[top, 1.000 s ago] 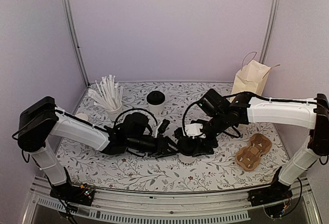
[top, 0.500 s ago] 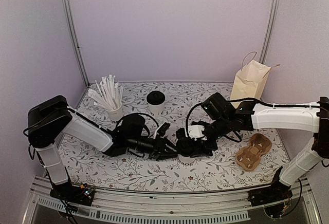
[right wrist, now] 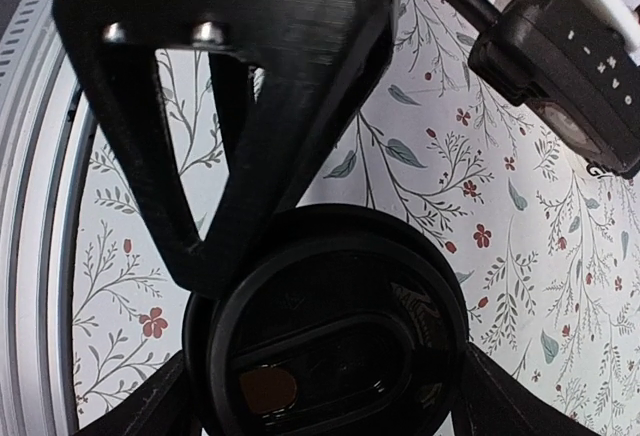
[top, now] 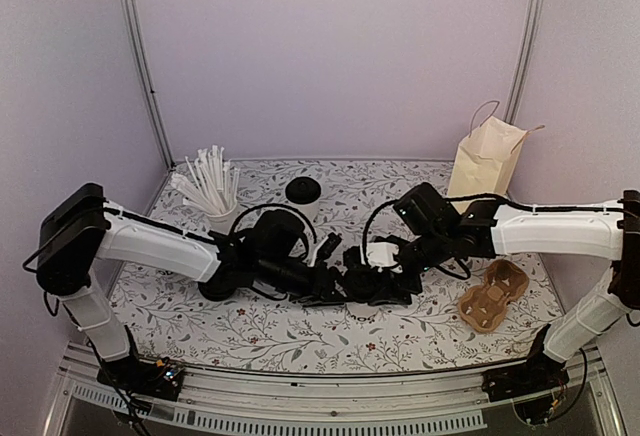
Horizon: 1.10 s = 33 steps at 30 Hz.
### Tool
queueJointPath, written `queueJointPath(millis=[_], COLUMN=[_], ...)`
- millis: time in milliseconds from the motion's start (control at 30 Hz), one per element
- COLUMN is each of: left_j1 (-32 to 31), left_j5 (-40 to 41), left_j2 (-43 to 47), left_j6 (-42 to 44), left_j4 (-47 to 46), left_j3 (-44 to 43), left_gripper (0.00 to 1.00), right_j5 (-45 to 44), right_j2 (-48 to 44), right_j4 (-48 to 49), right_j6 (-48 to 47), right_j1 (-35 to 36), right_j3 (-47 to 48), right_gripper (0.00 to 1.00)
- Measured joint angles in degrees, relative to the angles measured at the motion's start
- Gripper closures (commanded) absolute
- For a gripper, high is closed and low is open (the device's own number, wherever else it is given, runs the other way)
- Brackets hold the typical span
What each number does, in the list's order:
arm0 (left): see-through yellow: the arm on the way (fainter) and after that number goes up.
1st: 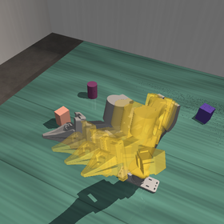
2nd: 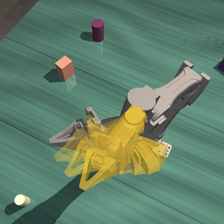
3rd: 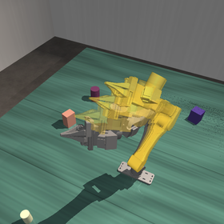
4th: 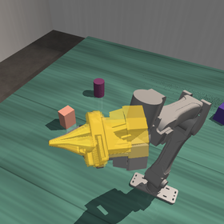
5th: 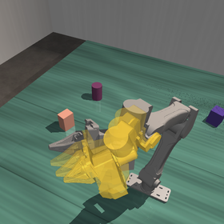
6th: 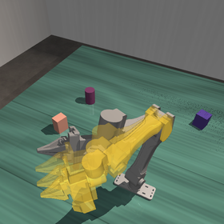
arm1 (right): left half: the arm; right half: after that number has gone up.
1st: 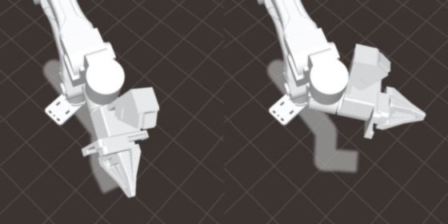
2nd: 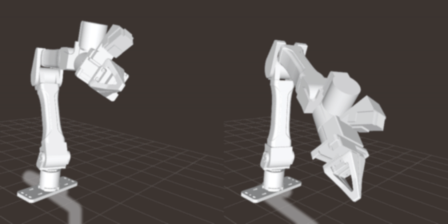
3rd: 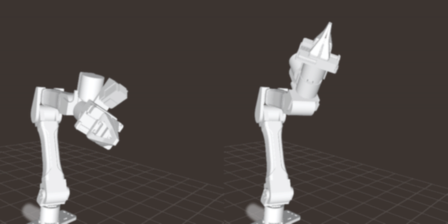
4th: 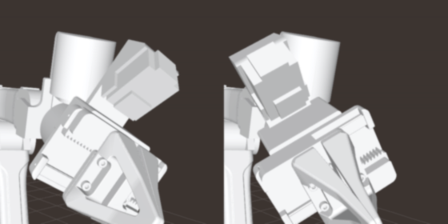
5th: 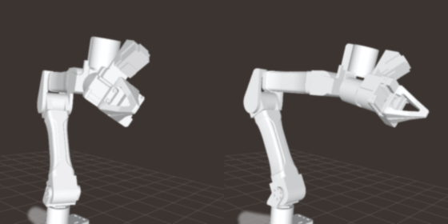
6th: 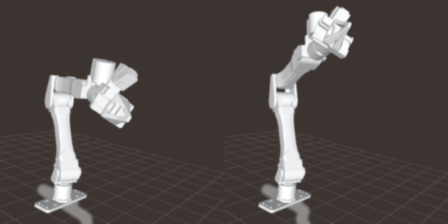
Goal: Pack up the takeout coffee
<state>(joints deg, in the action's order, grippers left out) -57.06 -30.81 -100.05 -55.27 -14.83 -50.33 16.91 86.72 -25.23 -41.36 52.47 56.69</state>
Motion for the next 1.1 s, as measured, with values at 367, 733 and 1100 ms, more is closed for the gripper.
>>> queueJointPath(millis=[367,733,1100], left_j1=[-2.2,-1.9,0.0], left_j5=[12.4,15.0,12.4], left_j2=[5.4,8.1,4.2], left_j6=[7.8,8.1,6.3], left_j4=[14.0,13.3,6.9], left_j3=[-3.6,-3.1,-2.6], left_gripper=[0.47,0.46,0.49], right_j5=[-0.7,-0.7,-0.7], right_j2=[-0.5,-2.1,-2.3], right_j4=[-1.2,-7.2,-9.9], right_j6=[4.3,5.4,5.8], right_j1=[1.6,1.7,1.0], right_j3=[0.9,2.1,3.0], right_gripper=[0.01,0.01,0.01])
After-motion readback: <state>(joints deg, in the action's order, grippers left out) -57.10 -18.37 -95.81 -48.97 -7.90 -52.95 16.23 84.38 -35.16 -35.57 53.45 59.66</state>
